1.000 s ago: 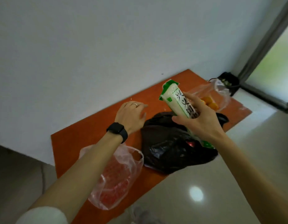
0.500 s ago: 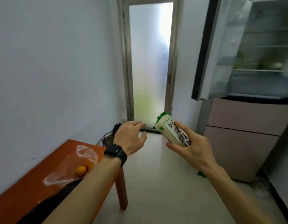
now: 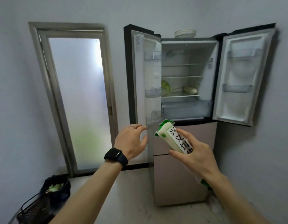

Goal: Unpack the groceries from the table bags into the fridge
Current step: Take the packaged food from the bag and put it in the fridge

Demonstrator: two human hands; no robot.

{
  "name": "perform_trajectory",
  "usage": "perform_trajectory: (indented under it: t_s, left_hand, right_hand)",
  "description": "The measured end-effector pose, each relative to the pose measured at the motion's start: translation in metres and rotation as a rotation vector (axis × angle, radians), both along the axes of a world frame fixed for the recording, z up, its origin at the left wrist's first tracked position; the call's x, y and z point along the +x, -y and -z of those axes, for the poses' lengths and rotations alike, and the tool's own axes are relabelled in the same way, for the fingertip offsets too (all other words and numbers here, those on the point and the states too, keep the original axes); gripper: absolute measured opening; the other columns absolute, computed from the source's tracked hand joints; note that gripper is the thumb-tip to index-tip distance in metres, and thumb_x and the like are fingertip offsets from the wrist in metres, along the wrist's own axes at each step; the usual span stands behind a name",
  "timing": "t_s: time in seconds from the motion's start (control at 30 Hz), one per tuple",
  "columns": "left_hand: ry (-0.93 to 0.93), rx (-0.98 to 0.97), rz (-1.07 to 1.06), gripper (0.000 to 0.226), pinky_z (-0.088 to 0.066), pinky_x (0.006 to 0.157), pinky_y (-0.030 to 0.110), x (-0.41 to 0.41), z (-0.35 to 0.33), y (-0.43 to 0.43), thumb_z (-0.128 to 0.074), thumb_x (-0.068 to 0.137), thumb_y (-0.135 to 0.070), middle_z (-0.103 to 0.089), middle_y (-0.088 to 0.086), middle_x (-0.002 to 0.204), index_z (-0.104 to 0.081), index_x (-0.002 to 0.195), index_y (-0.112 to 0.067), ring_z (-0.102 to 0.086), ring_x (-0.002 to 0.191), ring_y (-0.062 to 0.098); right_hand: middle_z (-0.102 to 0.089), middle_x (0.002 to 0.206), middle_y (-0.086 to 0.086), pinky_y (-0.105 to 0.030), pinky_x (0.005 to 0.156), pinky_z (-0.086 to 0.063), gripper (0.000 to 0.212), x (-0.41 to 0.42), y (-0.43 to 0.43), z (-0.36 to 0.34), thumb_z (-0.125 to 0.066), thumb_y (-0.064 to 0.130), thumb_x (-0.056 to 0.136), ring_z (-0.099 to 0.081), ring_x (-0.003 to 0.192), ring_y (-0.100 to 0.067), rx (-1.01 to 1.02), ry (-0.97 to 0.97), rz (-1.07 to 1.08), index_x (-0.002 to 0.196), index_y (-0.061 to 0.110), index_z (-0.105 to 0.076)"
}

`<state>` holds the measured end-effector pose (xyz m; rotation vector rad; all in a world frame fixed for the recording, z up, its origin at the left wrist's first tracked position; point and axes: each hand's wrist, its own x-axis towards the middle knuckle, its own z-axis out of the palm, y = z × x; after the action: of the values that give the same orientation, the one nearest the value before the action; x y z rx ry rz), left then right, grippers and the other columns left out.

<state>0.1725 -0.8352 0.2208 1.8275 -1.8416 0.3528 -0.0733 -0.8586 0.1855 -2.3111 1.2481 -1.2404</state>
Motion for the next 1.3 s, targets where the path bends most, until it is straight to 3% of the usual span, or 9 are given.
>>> perform_trajectory:
  t_s: [0.13,0.3,0.43,0.67,0.87,1.0,1.13,1.23,1.3]
  left_hand:
    - [-0.002,-0.016,0.072,0.045,-0.04,0.109,0.036,-0.01,-0.017,0.097,-0.051,0.097,-0.042,-0.054,-0.004,0.143,-0.053,0.141,-0.031,-0.047,0.132,0.017]
    - [0.024,-0.083,0.133,0.043,-0.039,0.108,0.037,-0.021,-0.052,0.209,-0.052,0.097,-0.039,-0.055,-0.003,0.142,-0.055,0.139,-0.029,-0.048,0.131,0.019]
    - [0.025,-0.122,0.179,0.043,-0.04,0.108,0.038,-0.037,-0.074,0.291,-0.052,0.094,-0.039,-0.056,-0.005,0.141,-0.057,0.137,-0.031,-0.048,0.13,0.019]
    - [0.055,-0.172,0.26,0.044,-0.038,0.11,0.036,-0.09,-0.105,0.413,-0.053,0.094,-0.04,-0.054,-0.005,0.143,-0.055,0.138,-0.033,-0.046,0.132,0.018]
    - [0.103,-0.222,0.221,0.045,-0.038,0.109,0.035,-0.126,-0.123,0.523,-0.052,0.094,-0.04,-0.054,-0.007,0.142,-0.054,0.138,-0.034,-0.048,0.13,0.016]
    - [0.095,-0.207,0.159,0.046,-0.036,0.11,0.034,-0.149,-0.131,0.597,-0.053,0.093,-0.039,-0.053,-0.007,0.143,-0.054,0.138,-0.035,-0.047,0.13,0.017]
    - [0.133,-0.162,0.08,0.048,-0.032,0.111,0.035,-0.164,-0.145,0.667,-0.05,0.093,-0.042,-0.05,-0.005,0.147,-0.05,0.141,-0.035,-0.043,0.134,0.018]
    - [0.153,-0.127,0.036,0.05,-0.028,0.114,0.036,-0.169,-0.153,0.714,-0.048,0.094,-0.044,-0.046,-0.005,0.15,-0.047,0.143,-0.036,-0.039,0.138,0.017]
    - [0.165,-0.114,0.007,0.051,-0.026,0.115,0.038,-0.168,-0.157,0.744,-0.048,0.093,-0.043,-0.045,-0.005,0.151,-0.047,0.143,-0.035,-0.038,0.139,0.018]
  right_hand:
    - [-0.062,0.096,0.023,-0.009,0.063,-0.045,0.075,-0.012,0.077,-0.026,-0.079,0.061,0.07,-0.058,0.081,0.01,-0.021,0.011,0.108,0.136,0.058,-0.044]
    - [-0.061,0.095,0.024,-0.015,0.066,-0.048,0.073,-0.027,0.179,-0.061,-0.077,0.064,0.07,-0.058,0.078,0.007,-0.06,-0.028,0.195,0.135,0.056,-0.045]
    - [-0.062,0.096,0.023,-0.032,0.07,-0.058,0.076,-0.045,0.254,-0.08,-0.072,0.072,0.07,-0.062,0.079,-0.002,-0.088,-0.015,0.265,0.138,0.057,-0.041]
    - [-0.063,0.094,0.018,-0.034,0.066,-0.057,0.076,-0.086,0.364,-0.105,-0.064,0.075,0.075,-0.06,0.076,-0.003,-0.147,0.02,0.354,0.142,0.054,-0.038]
    - [-0.061,0.085,0.022,-0.017,0.058,-0.044,0.072,-0.118,0.469,-0.125,-0.067,0.071,0.076,-0.058,0.072,0.003,-0.201,0.088,0.365,0.141,0.052,-0.043]
    - [-0.064,0.089,0.019,-0.021,0.062,-0.049,0.073,-0.138,0.548,-0.144,-0.066,0.072,0.077,-0.059,0.074,0.001,-0.193,0.095,0.324,0.143,0.053,-0.041]
    - [-0.067,0.091,0.012,-0.036,0.072,-0.055,0.078,-0.148,0.627,-0.169,-0.057,0.08,0.075,-0.061,0.078,-0.011,-0.201,0.043,0.331,0.145,0.051,-0.039]
    - [-0.067,0.096,0.008,-0.028,0.065,-0.048,0.075,-0.149,0.677,-0.192,-0.058,0.075,0.08,-0.059,0.08,-0.014,-0.191,-0.005,0.329,0.147,0.048,-0.038]
    - [-0.069,0.105,0.005,-0.029,0.067,-0.042,0.073,-0.148,0.711,-0.205,-0.058,0.074,0.081,-0.061,0.092,-0.021,-0.194,-0.064,0.351,0.147,0.049,-0.038]
